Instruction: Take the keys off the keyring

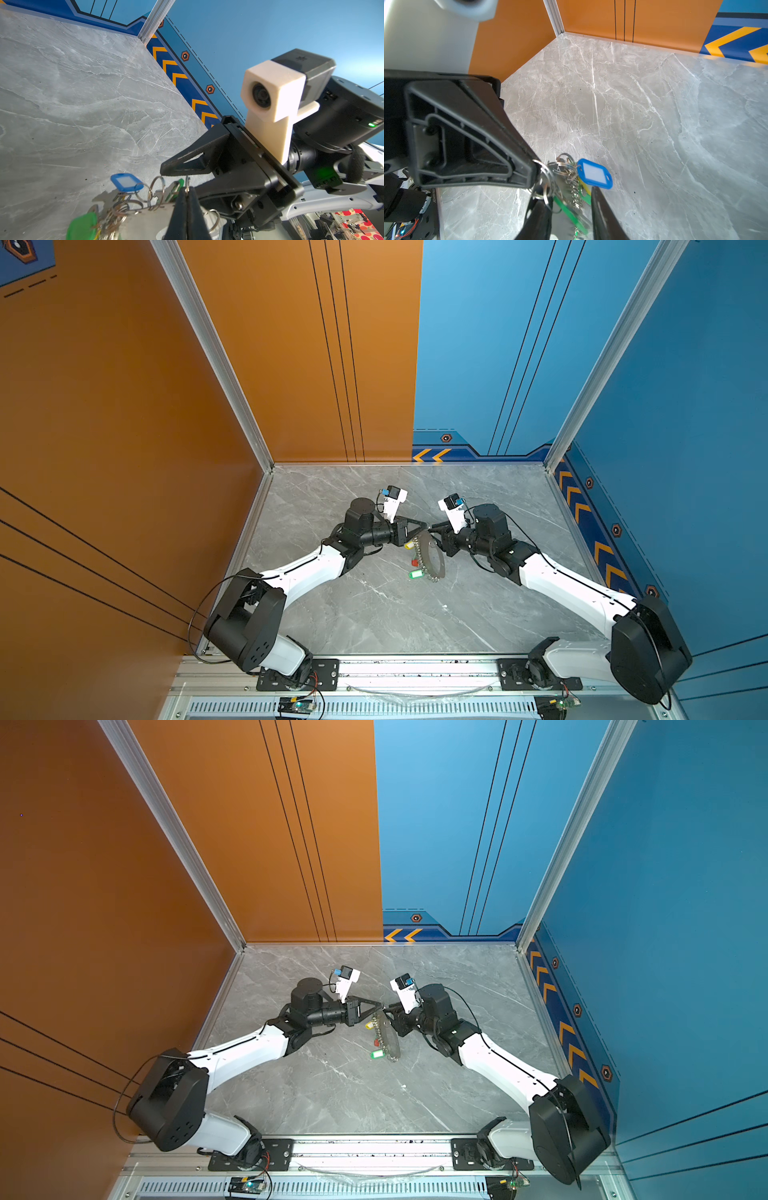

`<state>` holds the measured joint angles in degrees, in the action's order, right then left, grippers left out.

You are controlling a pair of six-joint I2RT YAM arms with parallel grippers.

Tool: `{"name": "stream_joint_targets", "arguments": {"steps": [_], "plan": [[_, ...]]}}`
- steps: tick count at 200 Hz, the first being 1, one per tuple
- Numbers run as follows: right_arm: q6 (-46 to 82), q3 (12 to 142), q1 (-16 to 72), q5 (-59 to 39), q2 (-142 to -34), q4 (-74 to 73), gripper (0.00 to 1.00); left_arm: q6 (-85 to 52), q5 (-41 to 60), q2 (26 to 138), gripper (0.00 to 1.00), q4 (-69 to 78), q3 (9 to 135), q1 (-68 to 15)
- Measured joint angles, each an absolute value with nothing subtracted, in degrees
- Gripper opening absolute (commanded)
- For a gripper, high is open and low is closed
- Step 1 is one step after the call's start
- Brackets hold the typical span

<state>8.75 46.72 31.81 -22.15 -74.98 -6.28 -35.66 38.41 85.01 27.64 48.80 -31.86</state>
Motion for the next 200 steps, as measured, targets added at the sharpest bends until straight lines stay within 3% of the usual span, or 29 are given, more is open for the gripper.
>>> {"name": "stream_joint_targets", "arguments": {"steps": [105, 200], "plan": [[7.2, 46.9, 33.3, -20.6, -72.8, -4.2, 0.18, -35.7, 38.6, 85.2, 0.00, 27.9, 48.8, -31.9], [7.2, 48.0, 34.1, -20.7, -72.7, -2.9, 0.17, -36.1, 38.6, 85.5, 0.00, 28.1, 48.8, -31.9]]}}
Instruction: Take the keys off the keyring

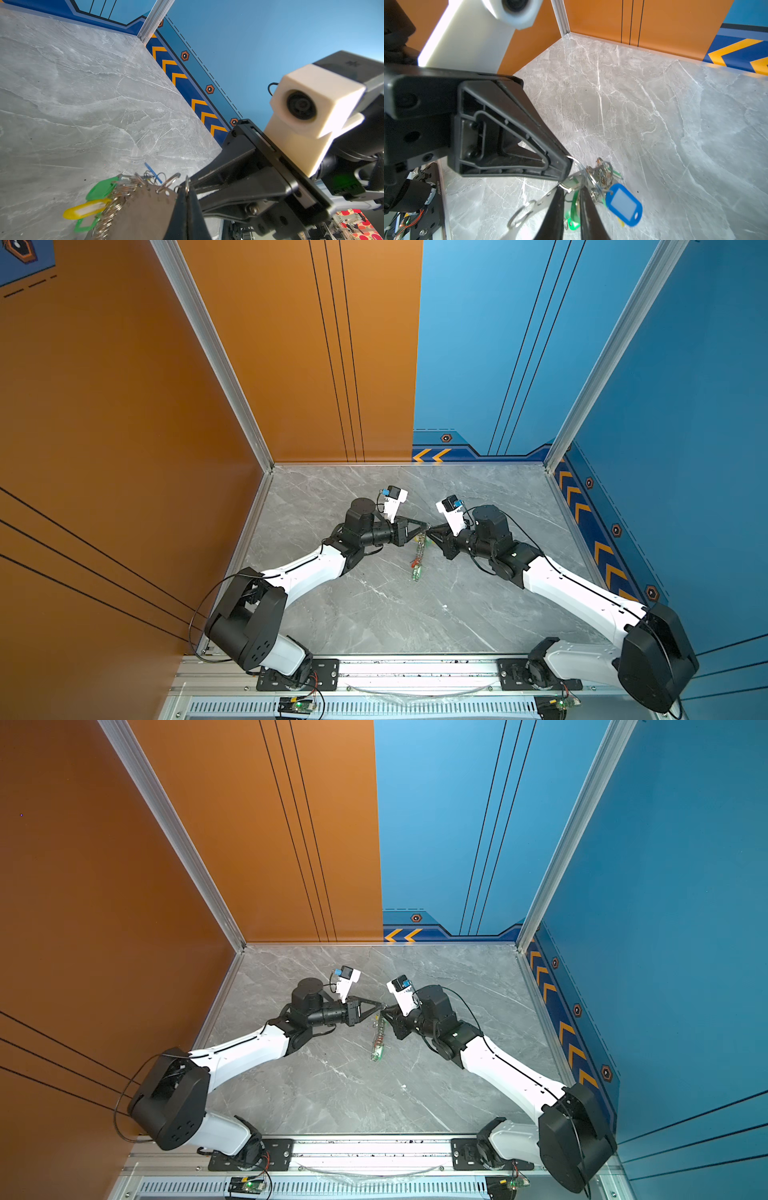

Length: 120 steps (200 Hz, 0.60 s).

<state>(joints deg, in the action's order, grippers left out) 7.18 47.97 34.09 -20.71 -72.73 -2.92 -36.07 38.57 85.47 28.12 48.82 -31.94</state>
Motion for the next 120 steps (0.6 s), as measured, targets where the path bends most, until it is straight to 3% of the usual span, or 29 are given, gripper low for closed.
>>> {"name": "stream_joint_targets", "arguments": {"steps": [78, 120], "plan": [[6.8, 48.5, 34.1, -20.7, -74.3, -2.9, 0.01, -36.1, 38.2, 85.6, 0.00, 28.1, 48.8, -31.8], [5.7, 49.4, 34.1, -20.1, -74.2, -1.0, 0.00, -36.1, 38.2, 85.6, 0.00, 28.1, 48.8, -31.8]]}}
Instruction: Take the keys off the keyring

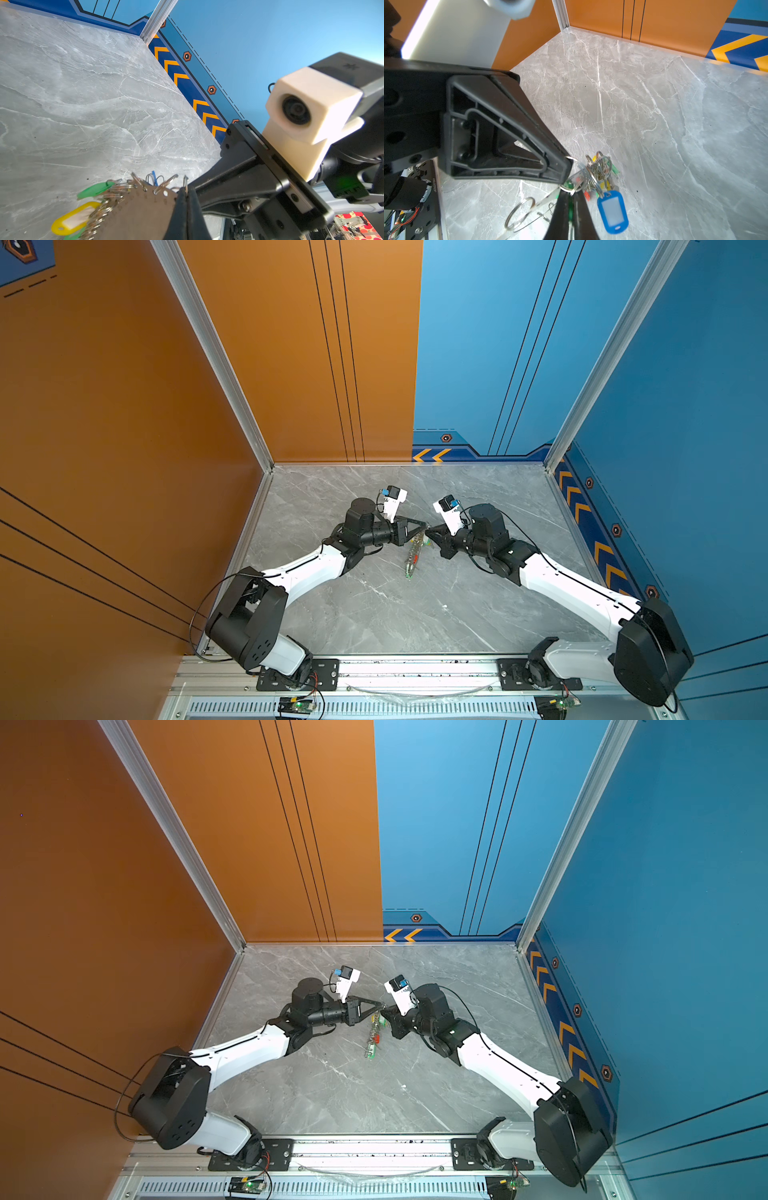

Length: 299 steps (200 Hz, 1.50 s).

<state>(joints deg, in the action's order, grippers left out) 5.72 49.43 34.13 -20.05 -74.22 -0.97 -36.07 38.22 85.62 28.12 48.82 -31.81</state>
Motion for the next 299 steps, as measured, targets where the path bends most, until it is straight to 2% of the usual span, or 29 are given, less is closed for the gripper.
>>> {"name": "stream_joint_targets", "arguments": {"steps": [161, 240, 280, 299], "plan": [[-1.6, 54.3, 33.8, -15.9, -72.8, 10.5, 0.01, -35.6, 45.8, 90.0, 0.00, 26.6, 51.5, -30.4], [-4.6, 56.1, 35.3, -14.3, -73.6, 14.1, 0.00, -13.0, 46.7, 92.4, 0.00, -8.7, 67.6, -30.3], [-4.7, 56.4, 36.1, -14.4, -74.9, 16.6, 0.00, -3.5, 49.2, 97.5, 0.00, -22.3, 74.8, -29.8], [-4.4, 56.4, 36.5, -14.9, -74.9, 16.8, 0.00, -0.8, 50.5, 98.5, 0.03, -26.0, 76.4, -29.3]]}}
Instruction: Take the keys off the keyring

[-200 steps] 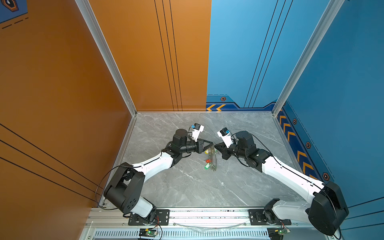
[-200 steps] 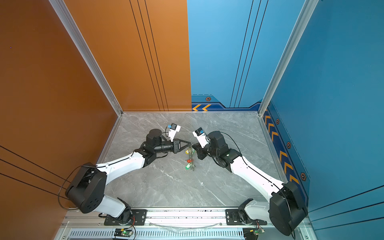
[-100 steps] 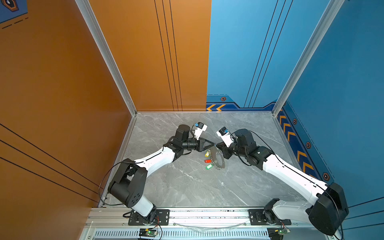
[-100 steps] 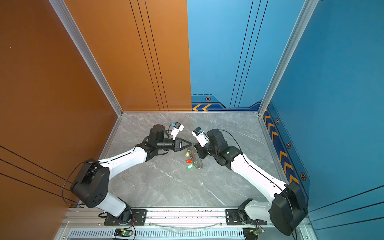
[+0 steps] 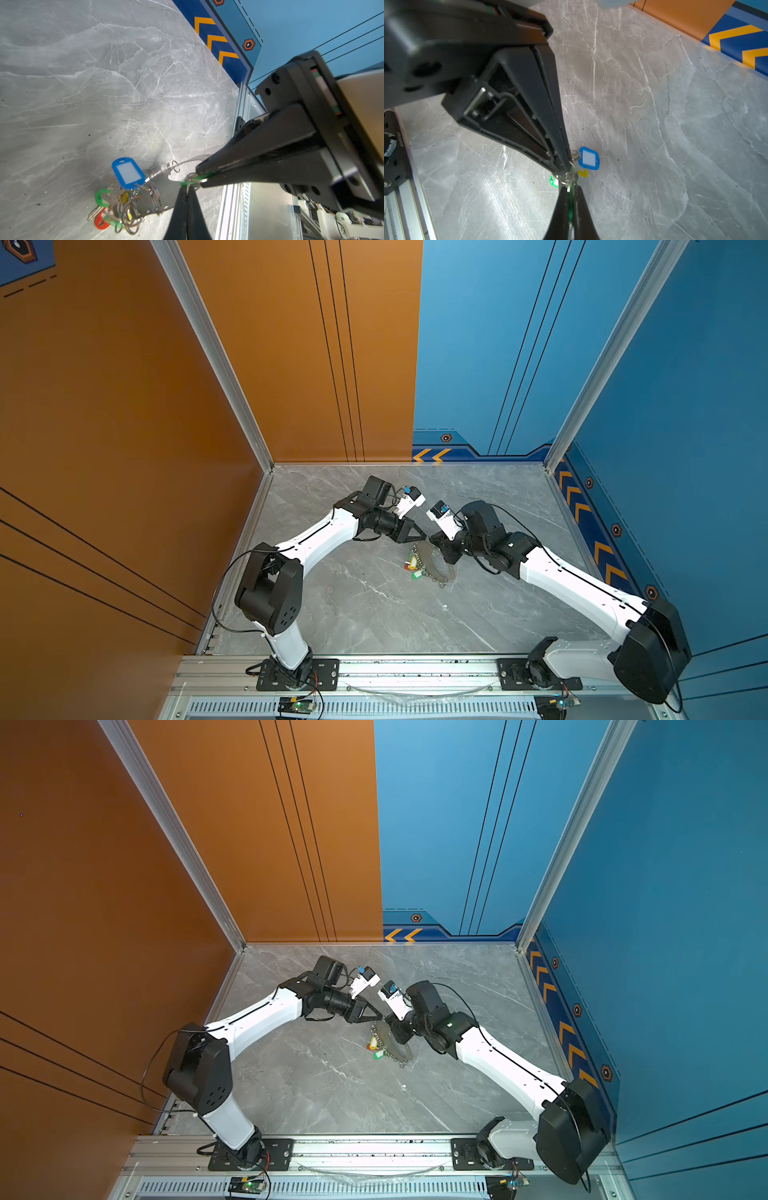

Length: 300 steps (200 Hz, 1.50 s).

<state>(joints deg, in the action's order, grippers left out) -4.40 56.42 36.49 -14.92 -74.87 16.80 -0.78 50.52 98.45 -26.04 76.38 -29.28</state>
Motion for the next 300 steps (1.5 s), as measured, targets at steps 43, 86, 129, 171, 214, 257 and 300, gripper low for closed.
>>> {"name": "stream_joint_targets", "arguments": {"steps": [43, 86, 129, 171, 214, 257, 300], "plan": [[-1.1, 53.2, 36.6, -17.4, -73.1, 14.5, 0.00, 1.9, 50.4, 98.6, 0.02, -29.7, 77.3, -30.1], [3.4, 48.0, 36.5, -18.9, -69.4, 12.8, 0.00, 2.1, 49.6, 98.7, 0.03, -28.8, 75.9, -32.5], [5.9, 46.3, 36.4, -18.9, -66.9, 12.8, 0.00, -2.5, 49.5, 95.8, 0.07, -19.8, 70.2, -33.4], [6.9, 45.7, 36.3, -19.2, -65.3, 12.9, 0.00, -8.4, 49.1, 93.5, 0.22, -11.8, 66.0, -34.4], [7.5, 45.5, 35.9, -19.2, -64.4, 12.9, 0.00, -13.3, 49.1, 92.4, 0.23, -5.9, 63.4, -34.5], [7.5, 45.5, 35.6, -19.2, -64.3, 13.1, 0.00, -18.6, 48.5, 88.6, 0.28, 1.2, 58.7, -34.2], [7.5, 45.5, 35.4, -19.0, -63.8, 13.5, 0.00, -20.9, 47.3, 87.4, 0.30, 4.2, 56.4, -34.0]]}}
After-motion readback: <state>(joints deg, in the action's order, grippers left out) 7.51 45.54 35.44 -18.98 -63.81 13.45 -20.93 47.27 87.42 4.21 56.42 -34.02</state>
